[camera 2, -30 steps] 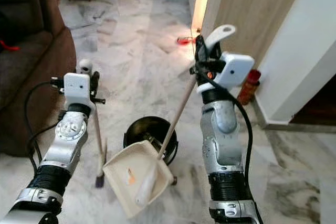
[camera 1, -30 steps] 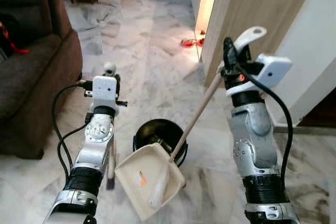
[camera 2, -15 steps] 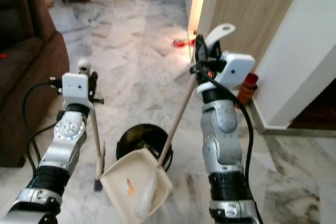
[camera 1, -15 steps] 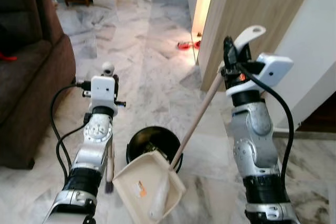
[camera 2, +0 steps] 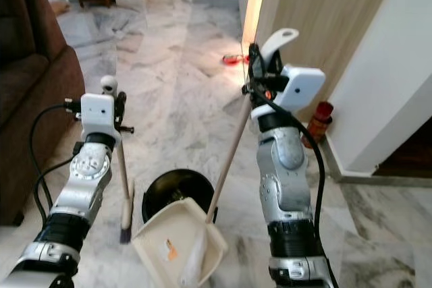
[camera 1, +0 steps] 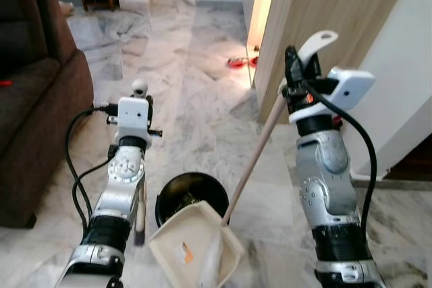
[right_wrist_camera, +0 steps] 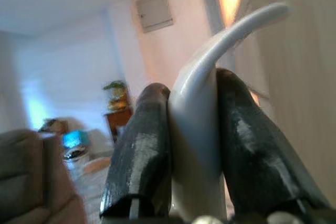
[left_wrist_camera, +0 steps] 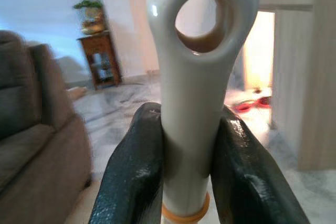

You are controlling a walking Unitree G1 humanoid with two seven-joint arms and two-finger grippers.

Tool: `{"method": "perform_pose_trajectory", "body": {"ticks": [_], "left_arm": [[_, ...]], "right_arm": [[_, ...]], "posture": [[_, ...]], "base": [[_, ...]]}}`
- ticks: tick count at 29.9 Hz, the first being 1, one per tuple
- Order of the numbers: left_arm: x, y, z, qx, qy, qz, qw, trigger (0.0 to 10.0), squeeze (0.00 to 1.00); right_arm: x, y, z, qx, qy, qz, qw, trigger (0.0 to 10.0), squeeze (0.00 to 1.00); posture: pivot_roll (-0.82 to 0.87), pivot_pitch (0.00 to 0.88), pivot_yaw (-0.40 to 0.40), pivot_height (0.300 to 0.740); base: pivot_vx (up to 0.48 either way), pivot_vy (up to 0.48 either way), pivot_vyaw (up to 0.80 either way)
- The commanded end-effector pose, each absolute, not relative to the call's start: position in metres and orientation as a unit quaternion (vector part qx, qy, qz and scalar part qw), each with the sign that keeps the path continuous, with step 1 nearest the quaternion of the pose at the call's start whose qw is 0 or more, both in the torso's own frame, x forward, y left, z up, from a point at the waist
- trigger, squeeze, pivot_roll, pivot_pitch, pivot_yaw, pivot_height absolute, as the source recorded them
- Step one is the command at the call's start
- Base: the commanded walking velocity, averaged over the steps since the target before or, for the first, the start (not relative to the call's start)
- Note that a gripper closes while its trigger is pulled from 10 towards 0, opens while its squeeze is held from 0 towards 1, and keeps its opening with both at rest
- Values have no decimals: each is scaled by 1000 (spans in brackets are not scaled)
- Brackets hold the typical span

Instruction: Sweep floor

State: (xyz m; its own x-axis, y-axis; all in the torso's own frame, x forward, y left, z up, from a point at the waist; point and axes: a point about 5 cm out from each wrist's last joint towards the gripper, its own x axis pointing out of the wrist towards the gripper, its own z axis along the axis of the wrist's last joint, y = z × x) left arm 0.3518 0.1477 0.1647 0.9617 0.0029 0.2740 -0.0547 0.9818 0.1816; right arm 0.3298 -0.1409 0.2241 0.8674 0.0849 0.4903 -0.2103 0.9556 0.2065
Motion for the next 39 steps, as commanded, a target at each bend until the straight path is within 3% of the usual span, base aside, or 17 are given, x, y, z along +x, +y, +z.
{"method": "perform_pose_trajectory", "body": {"ticks": [1, 35, 36, 39], "left_arm": [[353, 150, 179, 91, -165, 17, 982, 10000, 0], [353, 150, 179, 92, -165, 17, 982, 10000, 0], [352, 149, 180, 88, -171, 18, 981, 10000, 0], [351, 149, 181, 86, -174, 18, 981, 10000, 0]], "right_arm": [[329, -133, 236, 141, -268, 86, 949, 10000, 0], [328, -130, 239, 156, -274, 71, 946, 10000, 0], [329, -130, 270, 200, -323, -6, 925, 10000, 0], [327, -128, 285, 223, -345, -29, 911, 10000, 0]], "posture": [[128, 40, -34, 740], [128, 41, -35, 740], [131, 35, -47, 740], [133, 37, -48, 740]], "base": [[330, 0, 0], [330, 0, 0], [0, 0, 0], [0, 0, 0]]}}
